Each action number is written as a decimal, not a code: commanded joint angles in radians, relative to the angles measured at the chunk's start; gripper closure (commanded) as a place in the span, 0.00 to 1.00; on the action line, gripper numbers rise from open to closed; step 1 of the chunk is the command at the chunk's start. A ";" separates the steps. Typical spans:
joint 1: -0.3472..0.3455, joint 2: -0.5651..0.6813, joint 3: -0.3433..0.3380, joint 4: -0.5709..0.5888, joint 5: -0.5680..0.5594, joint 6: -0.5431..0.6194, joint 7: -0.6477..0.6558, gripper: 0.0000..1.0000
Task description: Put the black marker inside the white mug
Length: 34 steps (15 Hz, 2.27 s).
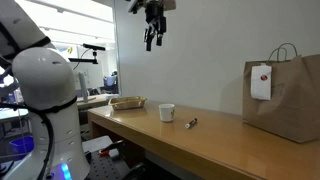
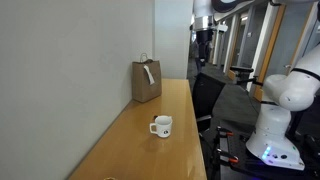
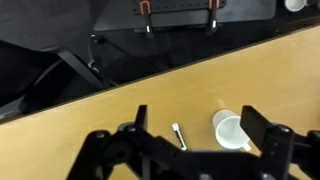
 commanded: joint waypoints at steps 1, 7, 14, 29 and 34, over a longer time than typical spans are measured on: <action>0.005 0.001 -0.003 0.002 -0.001 -0.002 0.002 0.00; 0.006 0.000 -0.010 -0.003 -0.004 0.016 -0.015 0.00; 0.031 0.124 -0.076 -0.023 -0.020 0.216 -0.296 0.00; -0.003 0.615 -0.079 -0.019 0.044 0.667 -0.523 0.00; -0.021 0.737 -0.056 0.015 0.101 0.713 -0.579 0.00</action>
